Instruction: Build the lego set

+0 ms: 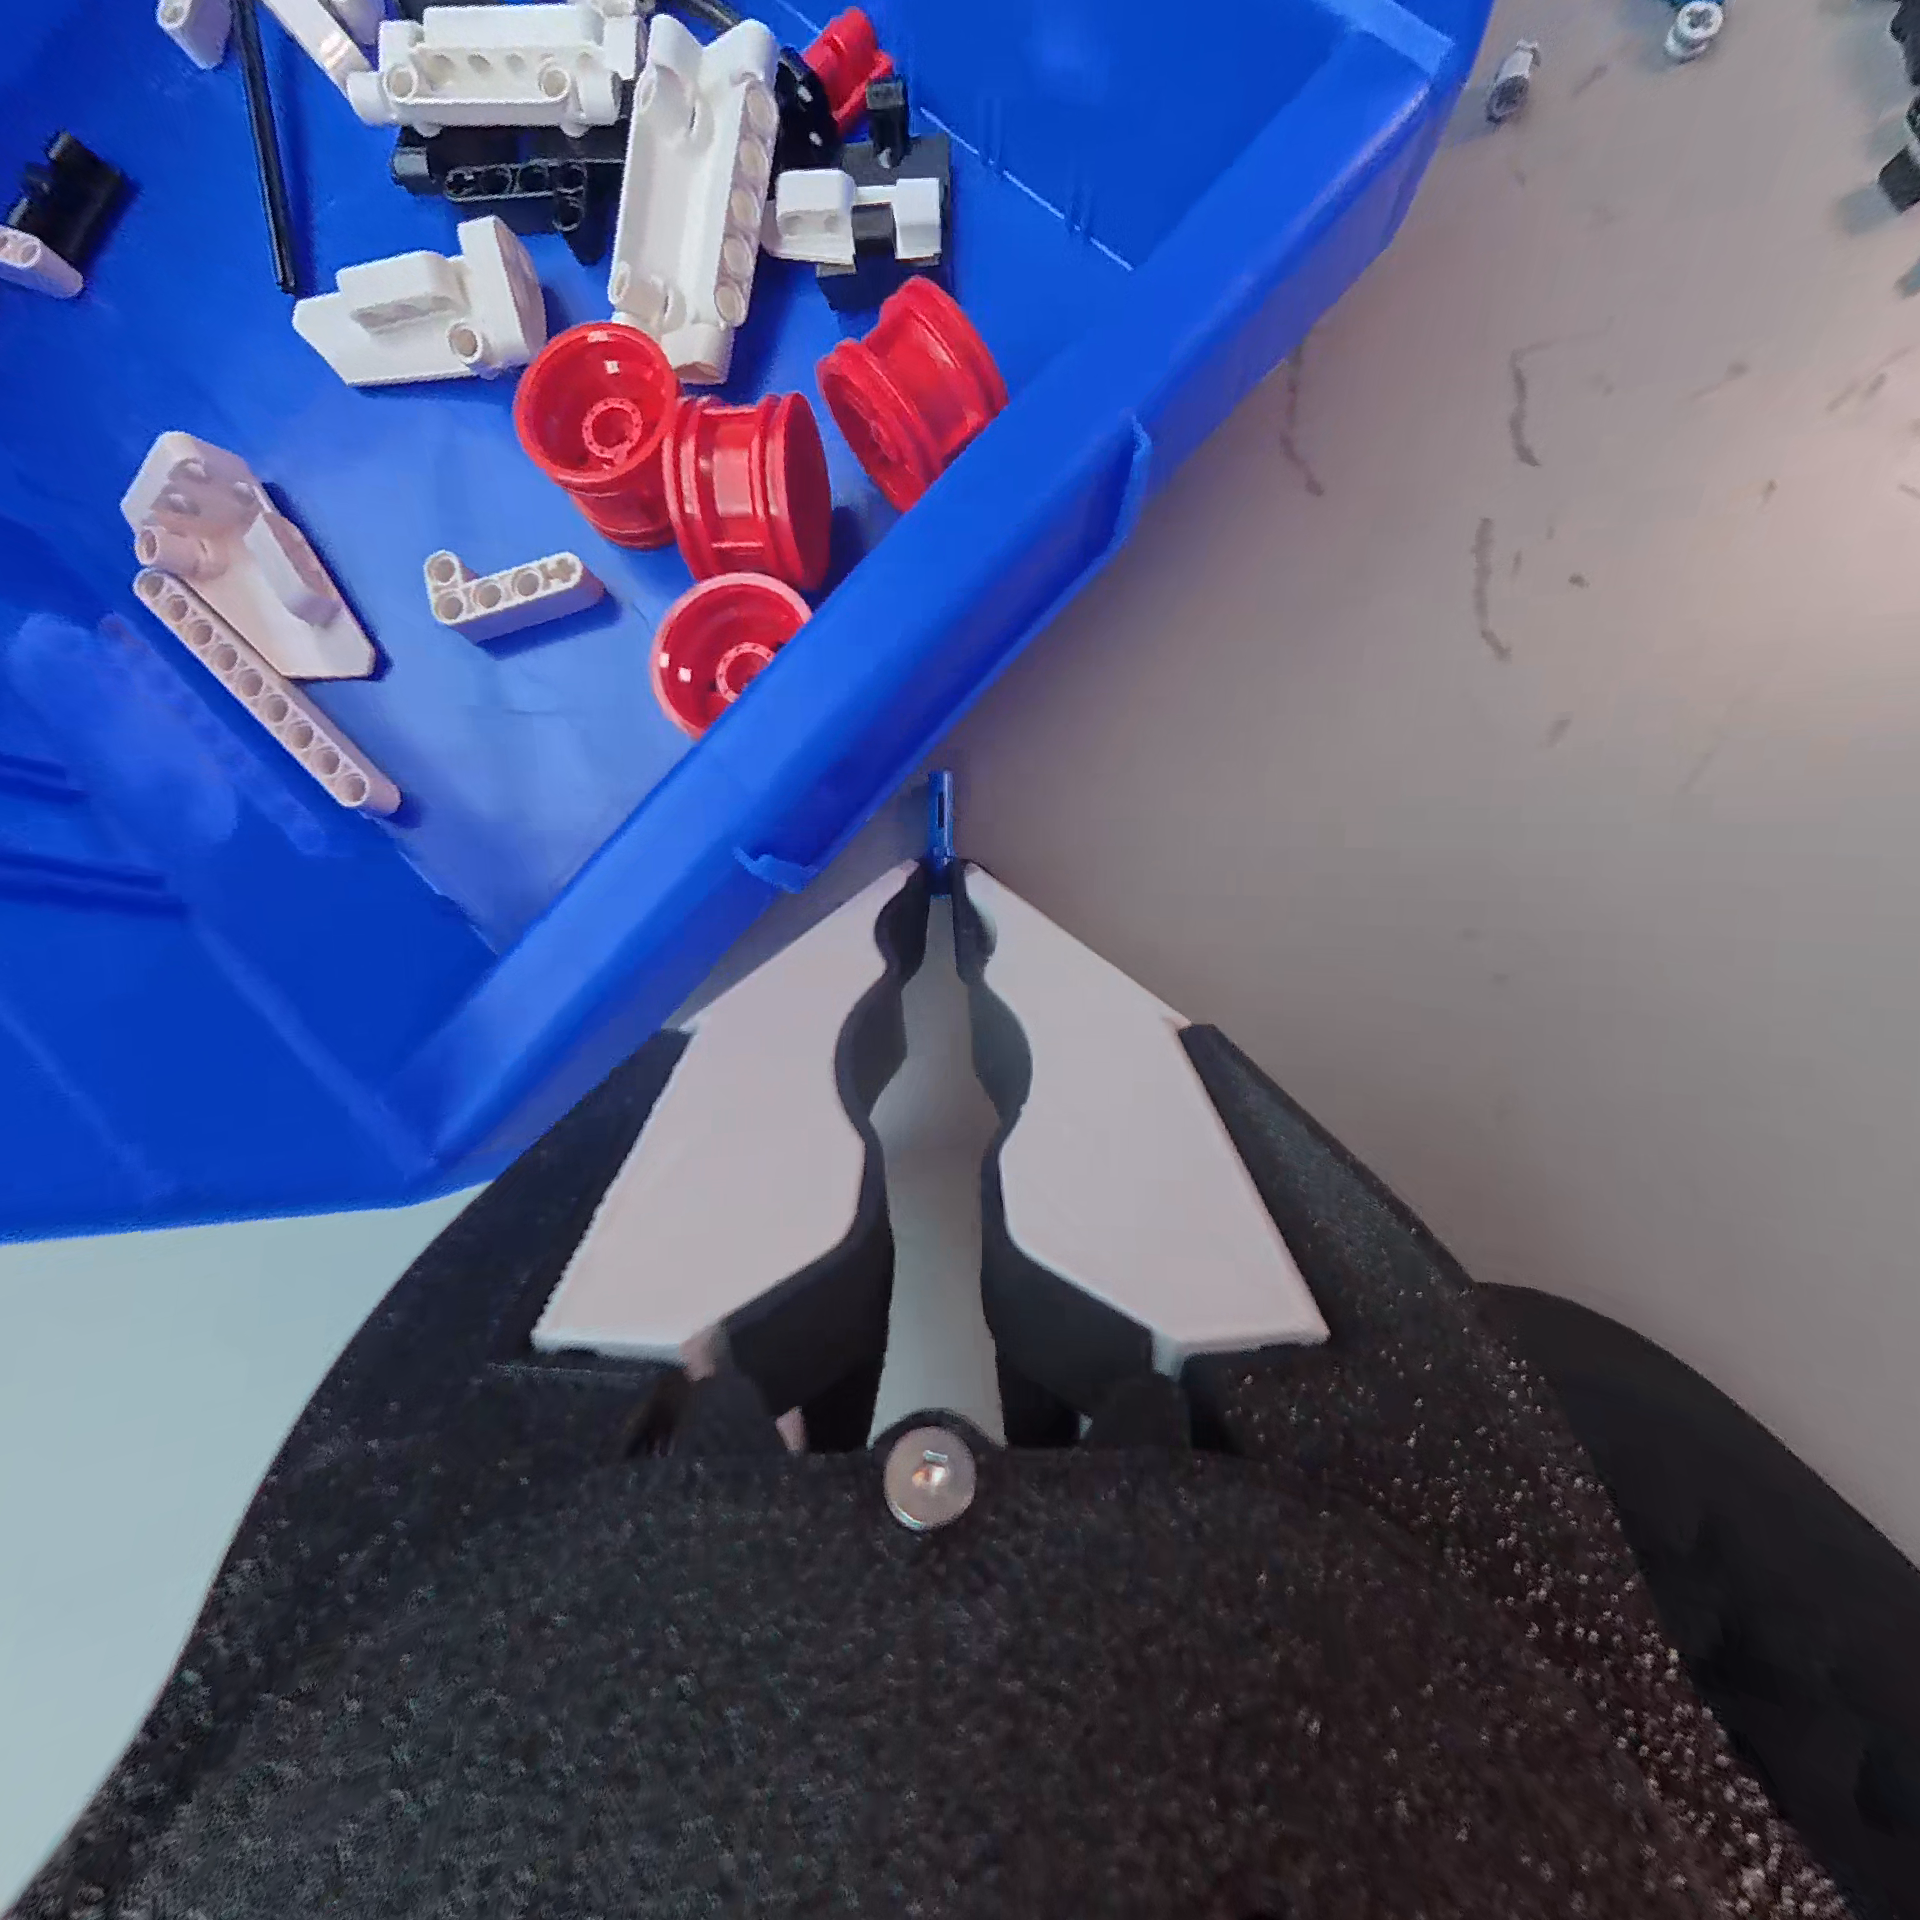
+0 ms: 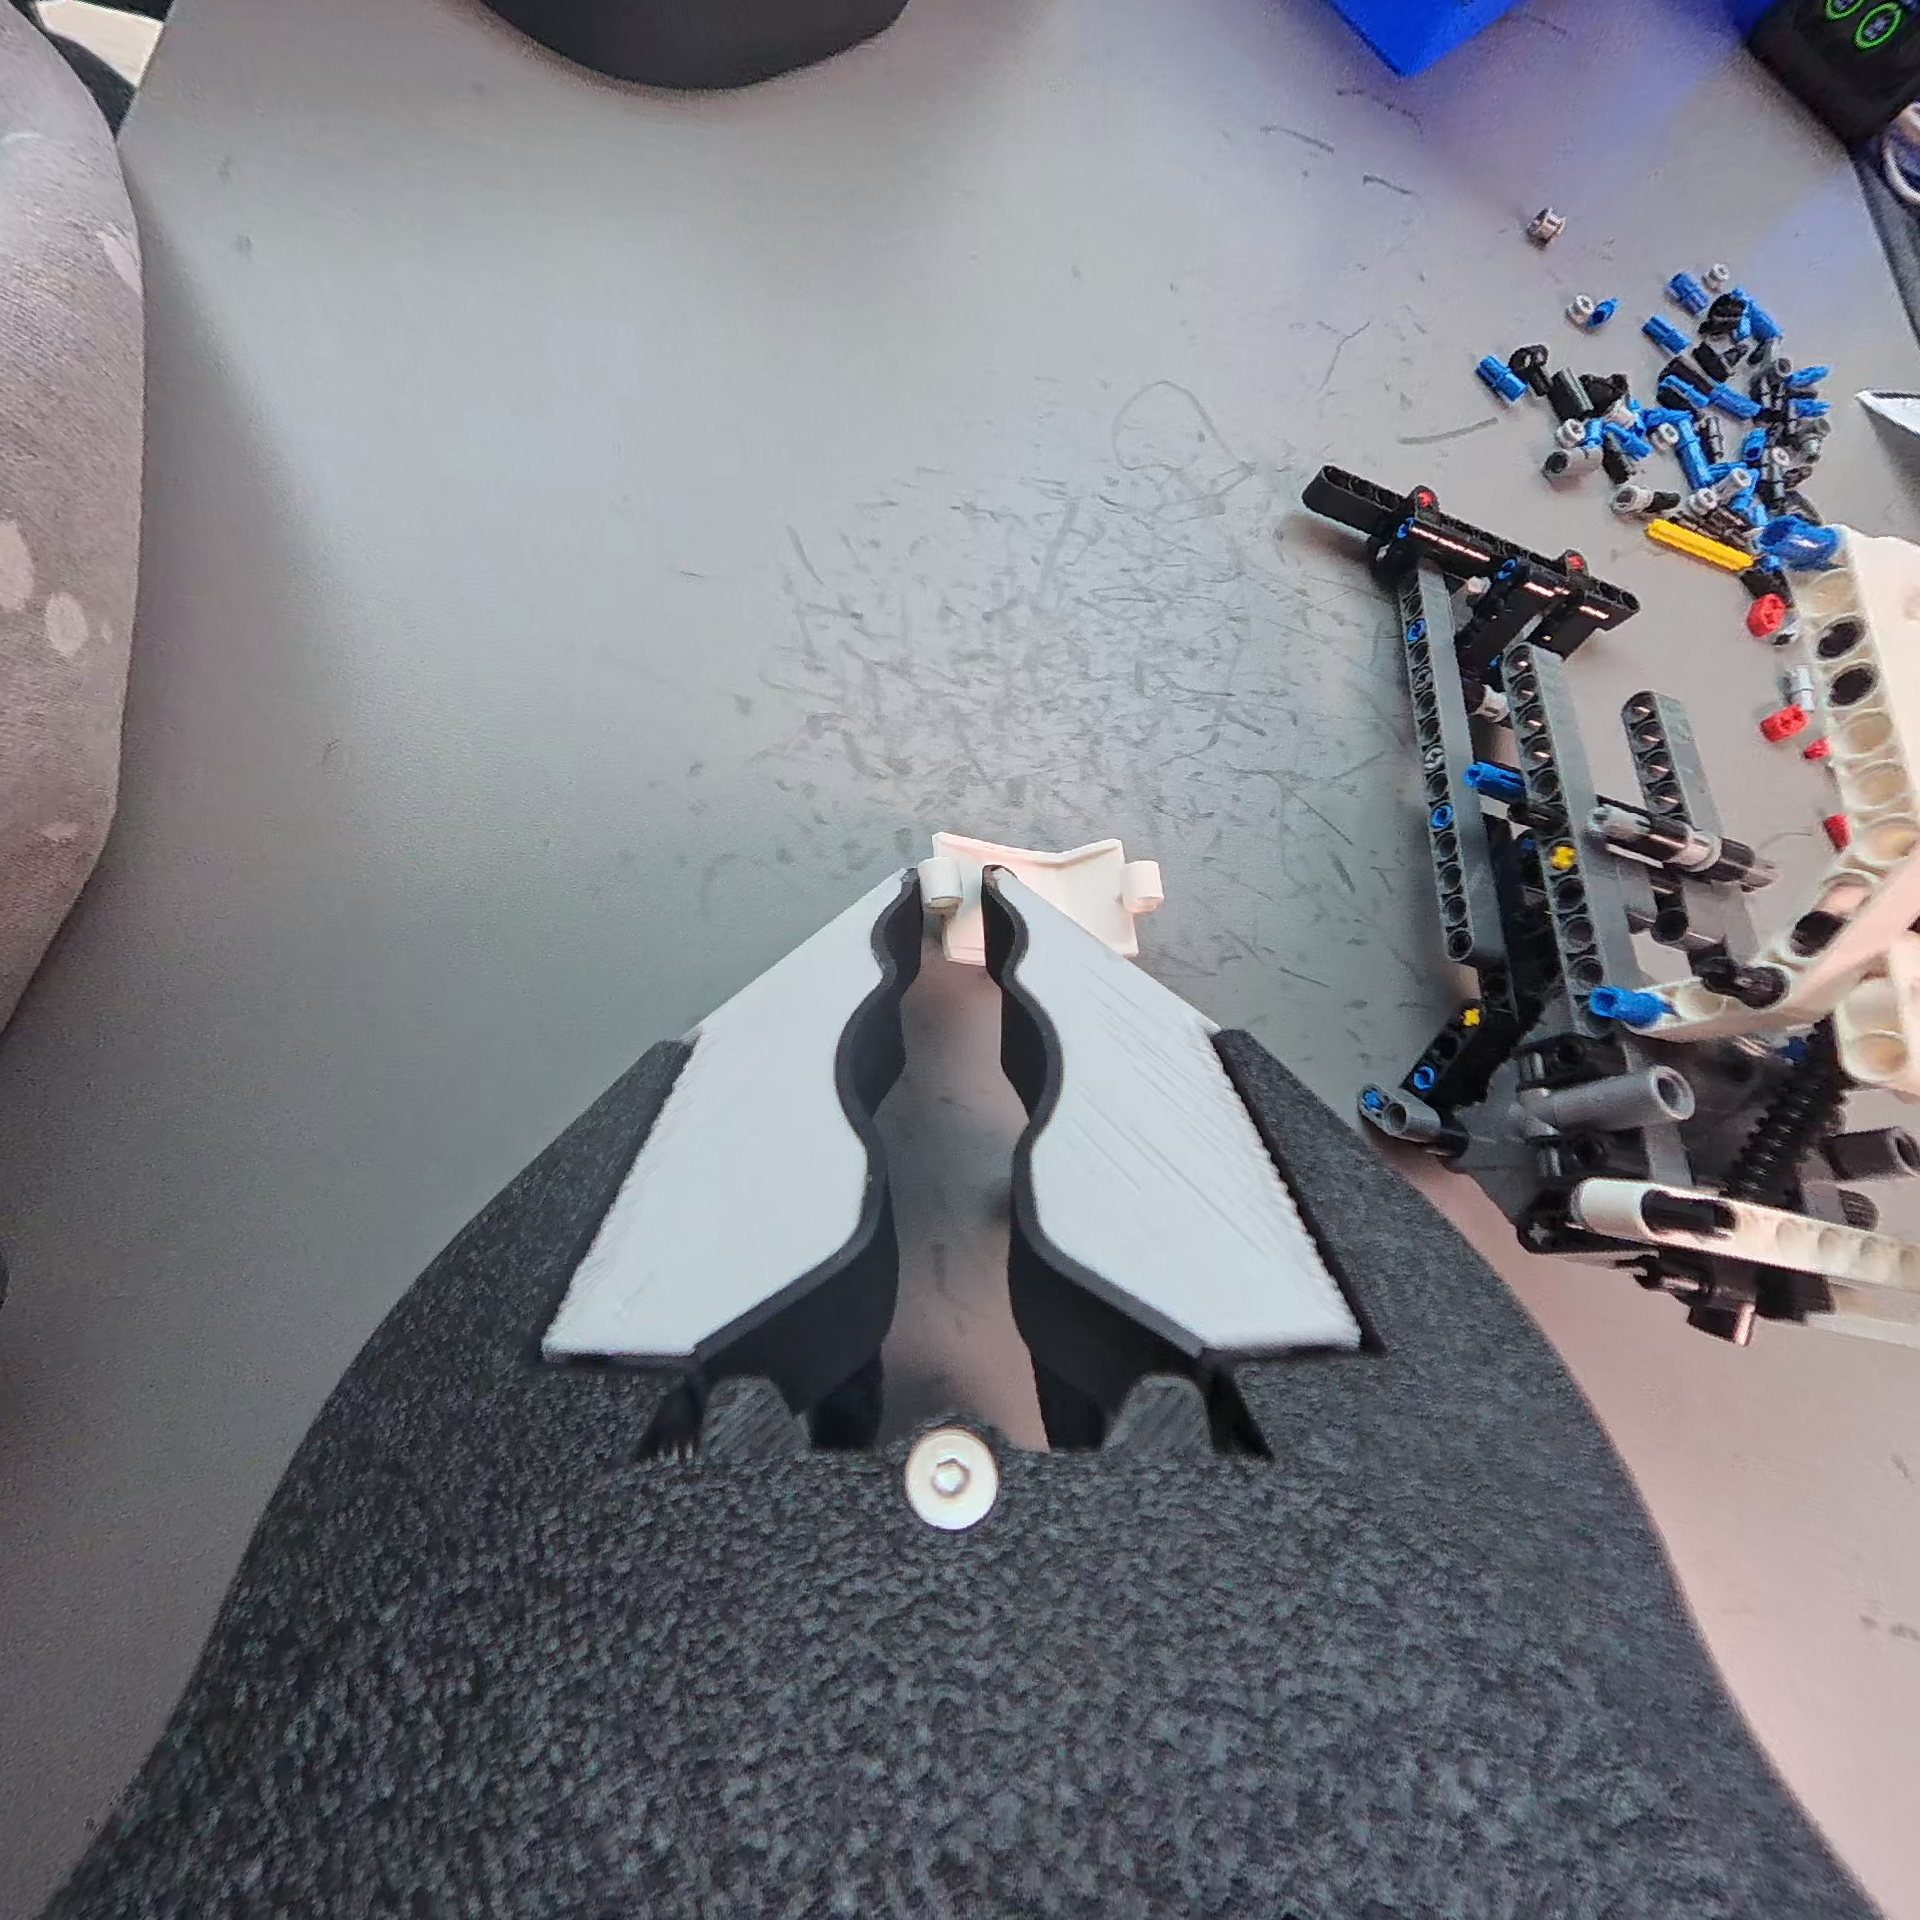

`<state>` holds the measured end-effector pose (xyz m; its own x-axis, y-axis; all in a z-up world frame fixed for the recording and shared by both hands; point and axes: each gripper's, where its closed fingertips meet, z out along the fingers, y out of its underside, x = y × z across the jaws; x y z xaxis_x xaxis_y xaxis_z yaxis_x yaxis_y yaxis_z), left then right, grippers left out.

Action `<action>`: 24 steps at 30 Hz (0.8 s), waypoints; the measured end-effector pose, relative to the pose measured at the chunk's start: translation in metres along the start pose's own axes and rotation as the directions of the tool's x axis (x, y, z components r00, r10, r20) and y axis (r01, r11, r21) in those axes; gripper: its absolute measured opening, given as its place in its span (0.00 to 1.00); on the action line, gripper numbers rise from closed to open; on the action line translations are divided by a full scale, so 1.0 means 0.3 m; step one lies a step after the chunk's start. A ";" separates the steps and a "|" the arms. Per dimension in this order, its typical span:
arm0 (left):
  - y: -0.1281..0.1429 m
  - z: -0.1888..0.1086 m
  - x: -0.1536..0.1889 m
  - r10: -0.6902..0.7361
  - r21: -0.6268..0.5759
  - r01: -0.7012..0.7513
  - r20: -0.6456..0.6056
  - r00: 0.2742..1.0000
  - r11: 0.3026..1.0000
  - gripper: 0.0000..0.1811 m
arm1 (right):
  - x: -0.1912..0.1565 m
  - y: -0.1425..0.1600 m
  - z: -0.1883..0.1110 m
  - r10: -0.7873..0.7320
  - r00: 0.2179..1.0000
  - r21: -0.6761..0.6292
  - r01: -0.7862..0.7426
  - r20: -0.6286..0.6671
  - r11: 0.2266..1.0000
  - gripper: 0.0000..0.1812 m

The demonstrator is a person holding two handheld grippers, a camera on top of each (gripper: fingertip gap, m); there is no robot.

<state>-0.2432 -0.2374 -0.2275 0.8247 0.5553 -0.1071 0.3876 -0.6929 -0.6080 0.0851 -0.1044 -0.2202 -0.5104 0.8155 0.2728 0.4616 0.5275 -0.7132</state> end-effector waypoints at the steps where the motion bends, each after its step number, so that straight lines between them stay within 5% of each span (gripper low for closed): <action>1: 0.001 -0.002 0.004 0.027 -0.005 -0.027 -0.008 1.000 1.000 0.02 | 0.000 0.001 -0.001 -0.002 1.000 0.000 0.002 0.000 1.000 0.06; 4: 0.009 -0.014 0.036 0.071 -0.004 -0.071 -0.076 0.995 0.997 0.02 | 0.001 0.000 -0.002 0.004 1.000 0.006 -0.004 0.003 1.000 0.06; 8: -0.024 -0.109 0.262 0.225 0.133 -0.188 -0.377 0.898 0.973 0.02 | 0.002 0.003 -0.004 -0.012 1.000 0.006 0.012 0.002 1.000 0.06; 10: -0.024 -0.173 0.420 0.350 0.180 -0.301 -0.510 0.785 0.937 0.02 | 0.002 0.002 -0.003 -0.039 0.999 0.009 0.039 -0.005 0.999 0.06; 13: 0.007 -0.266 0.695 0.536 0.311 -0.463 -0.677 0.505 0.830 0.02 | 0.005 -0.009 0.000 -0.053 0.999 0.032 0.054 -0.013 0.998 0.05; 18: 0.099 -0.308 0.951 0.667 0.485 -0.604 -0.737 0.107 0.633 0.02 | -0.004 -0.028 0.006 -0.106 0.994 0.055 0.107 -0.017 0.993 0.04; 20: 0.122 -0.304 0.998 0.703 0.552 -0.629 -0.711 -0.012 0.547 0.02 | -0.005 -0.037 0.015 -0.105 0.994 0.055 0.106 -0.017 0.993 0.04; 24: 0.116 -0.275 1.043 0.726 0.620 -0.621 -0.678 -0.115 0.480 0.02 | 0.008 -0.049 0.036 -0.060 0.998 0.042 0.061 -0.018 0.997 0.04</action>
<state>0.0623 -0.1258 -0.2172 0.4655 -0.8789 0.1038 -0.5814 -0.3922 -0.7128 0.0694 -0.1127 -0.2160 -0.5239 0.7867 0.3267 0.3986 0.5653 -0.7221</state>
